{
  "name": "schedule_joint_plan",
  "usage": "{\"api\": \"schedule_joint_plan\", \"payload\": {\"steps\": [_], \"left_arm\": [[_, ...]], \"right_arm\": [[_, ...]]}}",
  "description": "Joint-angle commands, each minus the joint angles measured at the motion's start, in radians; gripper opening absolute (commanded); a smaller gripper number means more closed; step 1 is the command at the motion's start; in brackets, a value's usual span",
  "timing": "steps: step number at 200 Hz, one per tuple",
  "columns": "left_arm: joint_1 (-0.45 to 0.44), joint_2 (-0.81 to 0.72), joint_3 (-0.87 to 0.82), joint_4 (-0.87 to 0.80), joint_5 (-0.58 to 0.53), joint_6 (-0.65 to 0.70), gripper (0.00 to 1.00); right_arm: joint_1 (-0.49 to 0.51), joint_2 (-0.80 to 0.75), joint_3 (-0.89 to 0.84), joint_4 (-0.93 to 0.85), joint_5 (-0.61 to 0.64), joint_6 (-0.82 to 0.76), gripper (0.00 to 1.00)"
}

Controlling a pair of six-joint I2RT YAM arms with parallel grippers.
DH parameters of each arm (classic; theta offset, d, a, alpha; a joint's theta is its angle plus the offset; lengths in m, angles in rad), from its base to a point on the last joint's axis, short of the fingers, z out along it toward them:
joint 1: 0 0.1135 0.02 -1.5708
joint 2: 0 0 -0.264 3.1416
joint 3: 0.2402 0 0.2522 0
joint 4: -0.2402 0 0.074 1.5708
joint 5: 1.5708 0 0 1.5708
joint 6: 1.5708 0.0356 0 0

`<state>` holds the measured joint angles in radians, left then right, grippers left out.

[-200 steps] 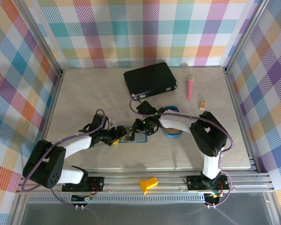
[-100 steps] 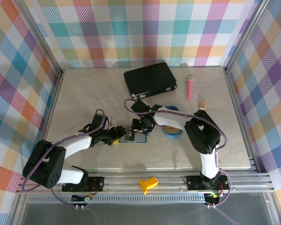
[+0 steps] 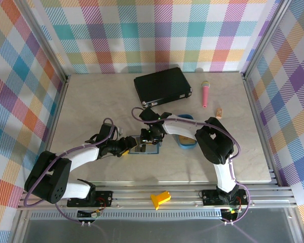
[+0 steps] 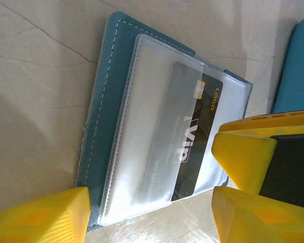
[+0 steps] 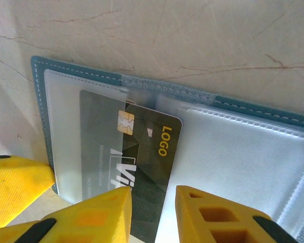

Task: Put the credit cards into the card holder

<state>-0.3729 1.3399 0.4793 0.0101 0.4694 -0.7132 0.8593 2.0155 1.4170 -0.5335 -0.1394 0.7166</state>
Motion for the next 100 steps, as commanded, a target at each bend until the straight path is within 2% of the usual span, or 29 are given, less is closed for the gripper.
{"api": "schedule_joint_plan", "payload": {"steps": [1,100], "left_arm": [[-0.008,-0.008,-0.008,0.019,0.007,0.001,0.64],[-0.008,-0.002,-0.011,0.025,0.012,0.002,0.64]], "right_arm": [[0.010,0.019,0.037,-0.030,-0.021,-0.021,0.29],[0.015,0.052,0.072,-0.027,-0.057,-0.024,0.29]]}}
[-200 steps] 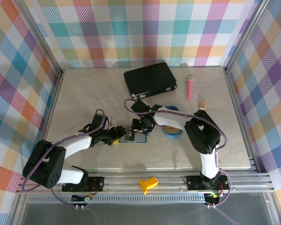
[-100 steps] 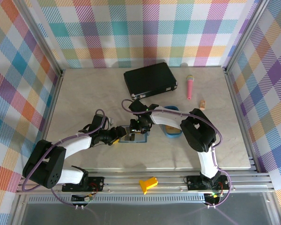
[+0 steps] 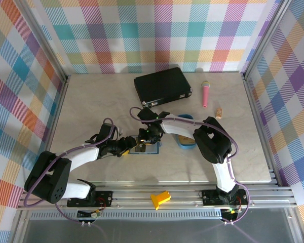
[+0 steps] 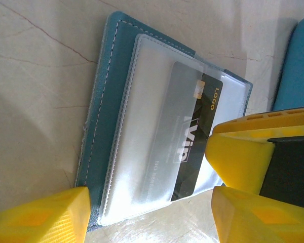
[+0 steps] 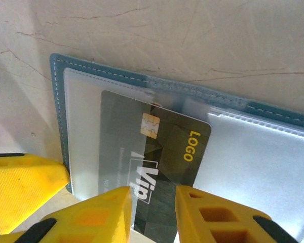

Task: Put the credit cards into the card holder

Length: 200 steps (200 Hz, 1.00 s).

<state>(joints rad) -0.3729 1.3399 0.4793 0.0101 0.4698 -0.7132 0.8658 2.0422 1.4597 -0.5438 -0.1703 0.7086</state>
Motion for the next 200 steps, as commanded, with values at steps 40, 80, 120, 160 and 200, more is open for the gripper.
{"api": "schedule_joint_plan", "payload": {"steps": [40,80,120,160,200], "left_arm": [[-0.008,-0.005,-0.017,0.027,0.013,0.003,0.64],[-0.007,-0.010,-0.019,0.029,0.013,0.002,0.64],[-0.008,-0.007,-0.022,0.031,0.013,0.002,0.64],[-0.008,-0.001,-0.022,0.036,0.013,0.001,0.63],[-0.008,0.004,-0.019,0.037,0.017,0.000,0.63]], "right_arm": [[0.012,0.024,0.037,-0.036,0.006,-0.018,0.29],[0.018,0.041,0.053,-0.056,0.031,-0.019,0.30],[0.023,0.066,0.067,-0.052,0.017,-0.020,0.31],[0.023,0.082,0.064,-0.012,-0.024,-0.009,0.31],[0.024,0.082,0.055,0.032,-0.068,0.013,0.30]]}}
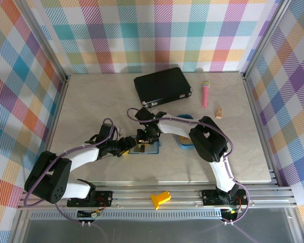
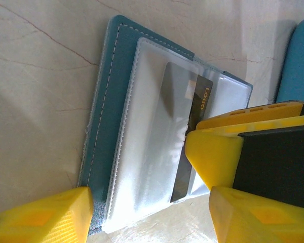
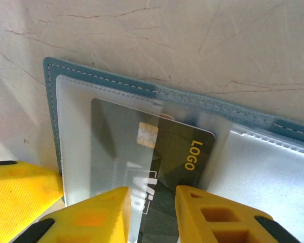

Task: Put the credit cards into the card holder

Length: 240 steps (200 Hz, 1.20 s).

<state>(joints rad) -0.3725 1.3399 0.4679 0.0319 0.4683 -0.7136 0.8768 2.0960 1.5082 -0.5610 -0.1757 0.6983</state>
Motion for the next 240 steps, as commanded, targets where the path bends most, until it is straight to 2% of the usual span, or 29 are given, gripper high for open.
{"api": "schedule_joint_plan", "payload": {"steps": [1,105,151,203,240], "left_arm": [[-0.008,0.004,-0.008,0.016,0.018,0.001,0.63],[-0.008,0.007,-0.022,0.046,0.029,-0.013,0.62],[-0.008,-0.054,-0.020,0.000,-0.017,-0.011,0.59],[-0.007,-0.095,-0.005,-0.033,-0.016,-0.003,0.59],[0.015,-0.158,0.004,-0.139,-0.079,0.010,0.59]], "right_arm": [[0.012,0.028,0.007,0.051,-0.063,0.024,0.30],[0.013,0.018,-0.012,0.152,-0.099,0.081,0.27],[0.012,-0.042,-0.029,0.106,-0.001,0.044,0.25],[0.013,-0.118,-0.064,0.058,0.066,0.022,0.27],[0.012,-0.112,-0.049,0.011,0.099,0.020,0.27]]}}
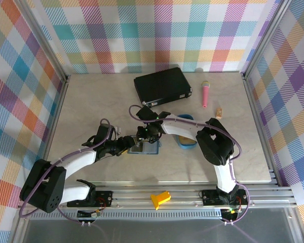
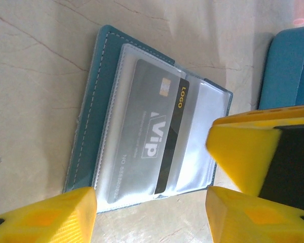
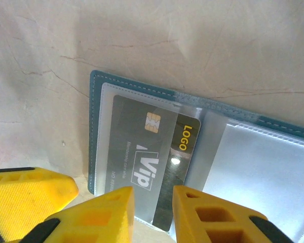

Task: Put the credit cards into the card holder

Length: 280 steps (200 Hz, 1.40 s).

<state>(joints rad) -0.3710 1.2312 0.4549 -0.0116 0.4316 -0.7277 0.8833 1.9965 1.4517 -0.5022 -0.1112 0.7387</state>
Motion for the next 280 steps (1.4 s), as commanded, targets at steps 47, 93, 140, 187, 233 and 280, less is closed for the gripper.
{"api": "schedule_joint_plan", "payload": {"steps": [47,93,140,187,233,280], "left_arm": [[0.082,-0.102,0.015,-0.198,-0.035,0.066,0.59],[0.088,-0.094,-0.002,-0.162,0.005,0.071,0.59],[0.093,-0.072,-0.011,-0.130,0.030,0.077,0.58],[0.096,-0.060,-0.016,-0.106,0.045,0.076,0.58],[0.098,-0.059,-0.022,-0.100,0.049,0.075,0.58],[0.099,-0.069,-0.031,-0.096,0.047,0.070,0.58]], "right_arm": [[0.013,0.062,0.092,-0.122,0.039,-0.025,0.32],[0.023,0.100,0.133,-0.163,0.066,-0.010,0.34],[0.024,0.132,0.162,-0.176,0.051,-0.005,0.38],[0.026,0.153,0.177,-0.171,0.024,0.002,0.37],[0.029,0.164,0.190,-0.175,0.016,0.008,0.36],[0.030,0.166,0.191,-0.192,0.037,0.012,0.37]]}}
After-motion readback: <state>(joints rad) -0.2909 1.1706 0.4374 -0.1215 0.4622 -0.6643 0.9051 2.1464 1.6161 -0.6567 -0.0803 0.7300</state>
